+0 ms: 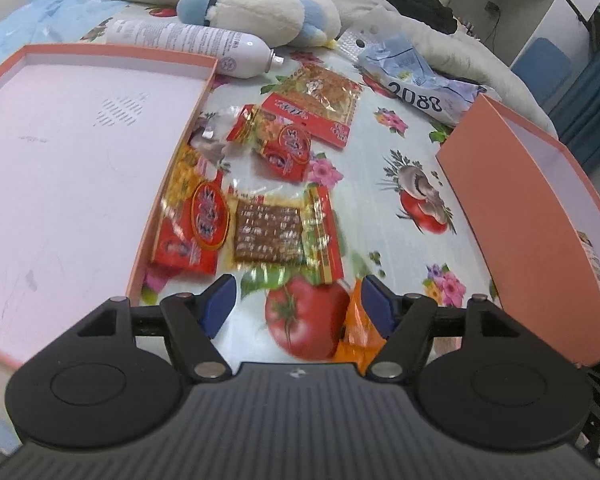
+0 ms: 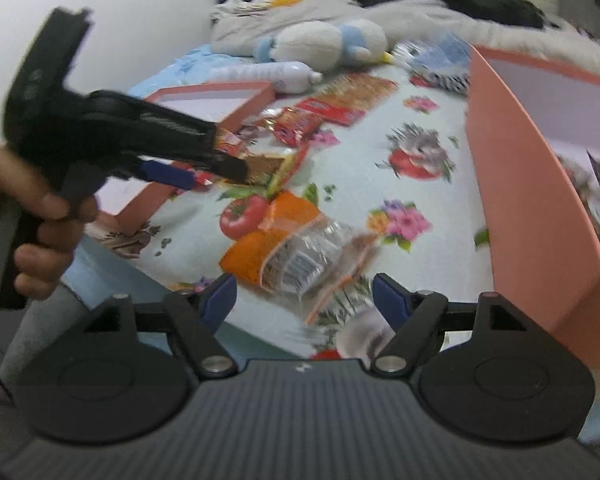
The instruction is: Organize snacks
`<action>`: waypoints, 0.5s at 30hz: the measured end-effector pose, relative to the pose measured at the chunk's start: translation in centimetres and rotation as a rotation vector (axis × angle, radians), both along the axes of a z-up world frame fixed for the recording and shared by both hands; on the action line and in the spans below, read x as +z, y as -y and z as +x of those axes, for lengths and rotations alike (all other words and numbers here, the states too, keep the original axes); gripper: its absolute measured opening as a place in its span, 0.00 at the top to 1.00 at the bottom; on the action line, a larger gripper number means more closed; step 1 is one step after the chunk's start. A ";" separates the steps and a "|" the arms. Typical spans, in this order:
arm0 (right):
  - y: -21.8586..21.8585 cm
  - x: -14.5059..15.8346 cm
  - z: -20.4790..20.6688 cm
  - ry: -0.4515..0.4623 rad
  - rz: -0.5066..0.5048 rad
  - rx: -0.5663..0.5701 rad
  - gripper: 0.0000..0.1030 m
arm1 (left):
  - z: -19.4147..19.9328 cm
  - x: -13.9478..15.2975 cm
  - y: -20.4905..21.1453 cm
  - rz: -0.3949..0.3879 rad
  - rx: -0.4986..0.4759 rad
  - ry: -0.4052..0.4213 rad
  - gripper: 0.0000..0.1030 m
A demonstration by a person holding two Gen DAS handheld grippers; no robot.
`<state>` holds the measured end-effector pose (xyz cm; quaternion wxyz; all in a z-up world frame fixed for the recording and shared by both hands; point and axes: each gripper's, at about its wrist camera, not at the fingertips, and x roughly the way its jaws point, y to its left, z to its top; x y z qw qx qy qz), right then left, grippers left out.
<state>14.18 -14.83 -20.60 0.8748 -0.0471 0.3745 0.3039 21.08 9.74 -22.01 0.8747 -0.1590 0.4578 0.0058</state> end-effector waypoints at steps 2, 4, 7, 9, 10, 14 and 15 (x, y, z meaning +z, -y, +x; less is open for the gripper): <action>-1.0 -0.1 0.9 0.012 -0.037 0.063 0.26 | 1.3 -0.4 0.2 0.028 -0.011 -0.007 0.29; -2.1 -0.3 1.9 0.025 -0.089 0.118 0.26 | 2.5 -0.8 0.4 0.057 -0.015 -0.019 0.29; -3.2 -0.5 3.2 0.028 -0.108 0.171 0.15 | 4.0 -1.3 0.4 0.102 -0.018 -0.018 0.29; -3.6 -0.7 4.0 0.011 -0.121 0.199 0.15 | 4.9 -1.7 0.6 0.128 -0.041 -0.039 0.29; -3.7 -0.9 4.4 0.004 -0.130 0.207 0.15 | 5.3 -2.0 0.7 0.140 -0.049 -0.056 0.29; -4.1 -2.1 5.4 -0.021 -0.177 0.218 0.13 | 6.3 -3.4 0.8 0.168 -0.065 -0.093 0.29; -4.1 -2.3 5.5 -0.016 -0.177 0.235 0.12 | 6.4 -3.5 0.8 0.176 -0.062 -0.094 0.29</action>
